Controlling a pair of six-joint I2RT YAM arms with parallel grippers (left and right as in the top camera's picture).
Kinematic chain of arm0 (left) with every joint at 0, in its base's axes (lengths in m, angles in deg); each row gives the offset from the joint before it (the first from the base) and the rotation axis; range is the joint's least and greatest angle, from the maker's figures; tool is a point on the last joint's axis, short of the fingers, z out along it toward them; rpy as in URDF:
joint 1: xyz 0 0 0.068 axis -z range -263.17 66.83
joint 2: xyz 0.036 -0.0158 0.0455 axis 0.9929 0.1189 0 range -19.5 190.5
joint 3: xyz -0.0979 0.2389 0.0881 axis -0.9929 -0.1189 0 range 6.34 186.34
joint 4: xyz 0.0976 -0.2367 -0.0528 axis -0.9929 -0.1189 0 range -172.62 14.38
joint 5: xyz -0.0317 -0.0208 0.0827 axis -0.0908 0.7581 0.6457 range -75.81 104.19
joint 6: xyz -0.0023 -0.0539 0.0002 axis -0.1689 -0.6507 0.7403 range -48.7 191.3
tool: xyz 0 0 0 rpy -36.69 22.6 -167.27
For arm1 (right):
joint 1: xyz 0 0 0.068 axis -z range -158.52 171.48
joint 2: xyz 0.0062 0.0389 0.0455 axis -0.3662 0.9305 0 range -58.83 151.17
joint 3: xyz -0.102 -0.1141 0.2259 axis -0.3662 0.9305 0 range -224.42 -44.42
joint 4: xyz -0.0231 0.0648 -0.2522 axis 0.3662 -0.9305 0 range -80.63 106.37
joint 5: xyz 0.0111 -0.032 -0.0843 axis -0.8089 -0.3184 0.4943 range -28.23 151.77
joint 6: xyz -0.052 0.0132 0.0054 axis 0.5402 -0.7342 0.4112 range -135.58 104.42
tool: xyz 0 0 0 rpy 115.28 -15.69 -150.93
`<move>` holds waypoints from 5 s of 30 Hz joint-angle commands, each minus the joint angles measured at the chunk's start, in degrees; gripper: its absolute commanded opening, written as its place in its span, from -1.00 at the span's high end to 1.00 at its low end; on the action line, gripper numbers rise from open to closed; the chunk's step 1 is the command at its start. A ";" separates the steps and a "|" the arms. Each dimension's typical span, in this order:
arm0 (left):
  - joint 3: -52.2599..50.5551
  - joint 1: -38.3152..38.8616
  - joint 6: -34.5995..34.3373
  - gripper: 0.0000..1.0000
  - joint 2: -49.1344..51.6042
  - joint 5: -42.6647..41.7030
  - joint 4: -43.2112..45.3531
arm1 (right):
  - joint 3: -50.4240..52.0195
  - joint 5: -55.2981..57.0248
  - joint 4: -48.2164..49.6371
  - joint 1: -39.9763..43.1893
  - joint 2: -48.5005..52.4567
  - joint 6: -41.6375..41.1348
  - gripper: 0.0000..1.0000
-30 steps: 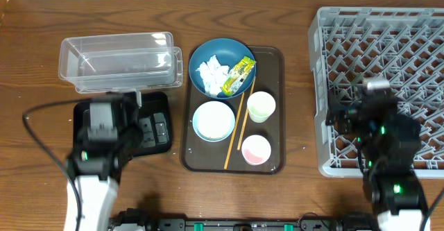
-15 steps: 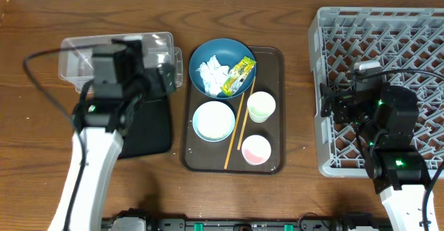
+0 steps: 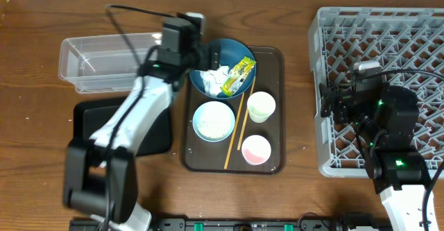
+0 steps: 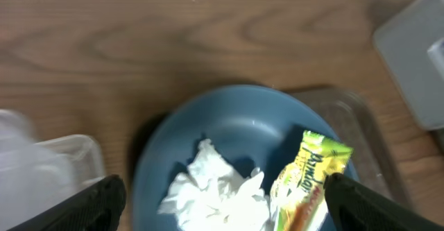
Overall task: Sort waste into correct bins and load items into the dishwasher rack
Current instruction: 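Reach the left gripper into the blue bowl and grasp the white tissue, then carry the tissue left and drop it into the clear bin, then grasp the yellow-green snack wrapper in the blue bowl with left gripper, then move the wrapper left and release it into the clear bin, then reach the left gripper to the white cup and grasp its rim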
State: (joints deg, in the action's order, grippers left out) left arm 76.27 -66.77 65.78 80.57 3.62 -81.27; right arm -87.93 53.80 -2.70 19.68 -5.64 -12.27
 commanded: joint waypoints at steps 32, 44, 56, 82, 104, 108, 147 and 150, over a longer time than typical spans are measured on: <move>1.09 2.75 0.92 0.87 8.90 3.74 2.73 | -1.40 -0.46 -0.17 -0.48 -0.04 -0.74 -0.98; 1.07 -8.46 0.94 0.88 -5.14 11.50 -0.96 | -1.40 -0.46 -0.02 -0.48 -0.04 -0.74 -0.99; 1.07 -14.62 0.90 -0.15 -3.26 6.38 -0.09 | -1.40 -0.46 -0.04 -0.48 -0.04 -0.74 -0.99; 0.26 2.56 1.42 -0.37 15.63 -2.91 -1.40 | -1.40 -0.48 -0.04 -0.48 -0.04 -0.74 -0.99; 0.48 2.45 1.40 0.88 6.88 3.06 -2.10 | -1.40 -0.44 -0.04 -0.48 -0.04 -0.72 -0.98; 0.48 -0.44 1.40 0.88 -0.85 9.05 -4.57 | -1.40 -0.44 -0.07 -0.48 -0.04 -0.72 -0.98; 0.42 -11.43 0.26 -0.16 -10.05 0.98 -22.91 | -1.38 -0.46 -0.02 -0.48 0.83 -0.76 -0.98; 0.37 -7.41 0.26 -0.16 -10.05 -4.22 -25.49 | -1.38 -0.44 0.00 -0.48 0.83 -0.74 -0.98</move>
State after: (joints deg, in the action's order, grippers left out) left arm 76.40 -77.41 66.59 70.43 5.76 -105.72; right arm -87.93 53.65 -2.72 19.68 -4.85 -12.27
